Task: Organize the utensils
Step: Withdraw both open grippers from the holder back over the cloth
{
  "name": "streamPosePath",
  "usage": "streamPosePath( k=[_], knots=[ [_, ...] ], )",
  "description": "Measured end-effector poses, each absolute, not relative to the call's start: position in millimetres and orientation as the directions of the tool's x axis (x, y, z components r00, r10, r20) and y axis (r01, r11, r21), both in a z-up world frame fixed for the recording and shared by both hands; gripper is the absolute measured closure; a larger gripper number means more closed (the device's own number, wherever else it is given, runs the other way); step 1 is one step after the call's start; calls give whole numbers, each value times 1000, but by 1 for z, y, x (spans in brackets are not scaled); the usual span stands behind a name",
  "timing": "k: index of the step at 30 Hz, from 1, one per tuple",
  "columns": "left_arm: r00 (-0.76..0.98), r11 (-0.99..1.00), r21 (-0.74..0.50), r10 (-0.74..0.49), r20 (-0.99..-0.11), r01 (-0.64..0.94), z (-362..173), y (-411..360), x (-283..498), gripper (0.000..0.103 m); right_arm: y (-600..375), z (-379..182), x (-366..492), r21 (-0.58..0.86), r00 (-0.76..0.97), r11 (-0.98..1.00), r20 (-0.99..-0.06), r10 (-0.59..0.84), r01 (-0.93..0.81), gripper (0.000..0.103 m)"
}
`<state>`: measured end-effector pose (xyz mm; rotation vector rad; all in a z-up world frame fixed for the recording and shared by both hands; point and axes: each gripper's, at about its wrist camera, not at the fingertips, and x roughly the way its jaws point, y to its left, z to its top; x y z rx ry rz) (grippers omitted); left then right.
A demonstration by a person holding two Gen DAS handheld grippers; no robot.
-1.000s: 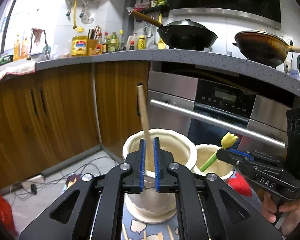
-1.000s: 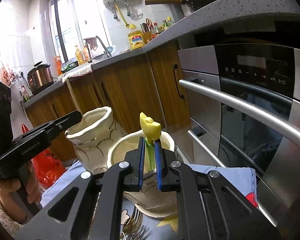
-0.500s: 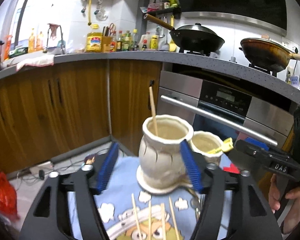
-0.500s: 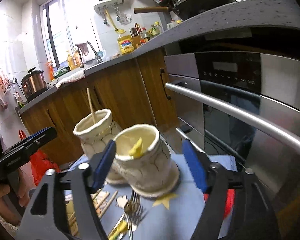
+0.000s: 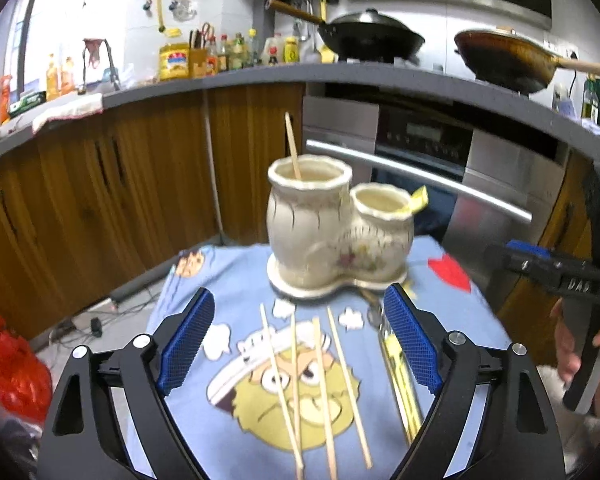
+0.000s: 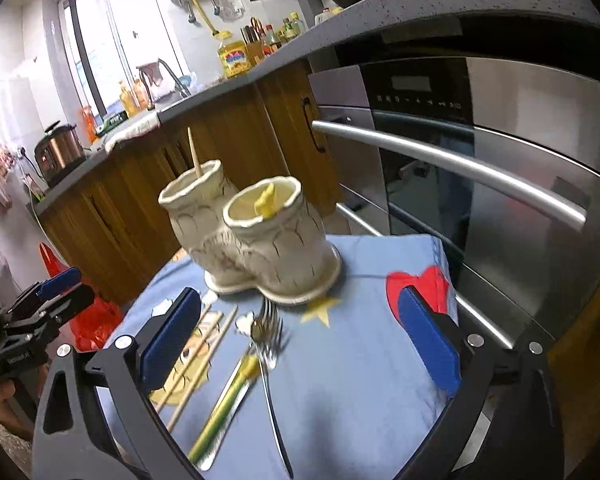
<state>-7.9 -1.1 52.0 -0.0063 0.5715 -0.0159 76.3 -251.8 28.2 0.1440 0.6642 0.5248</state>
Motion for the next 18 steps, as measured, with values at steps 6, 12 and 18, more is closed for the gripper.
streamPosePath(
  k=[6,12,18],
  knots=[
    [814,1000,-22,-12,-581,0,35,10,-17,15,-247,28,65,228,654,873,-588,476,-431,6],
    [789,1000,-21,-4,-614,-12,25,18,-19,14,-244,27,55,180,647,874,-609,459,-450,6],
    [771,1000,-1,6,-637,-9,19,18,-14,14,-241,15,55,137,631,874,-640,438,-467,6]
  ],
)
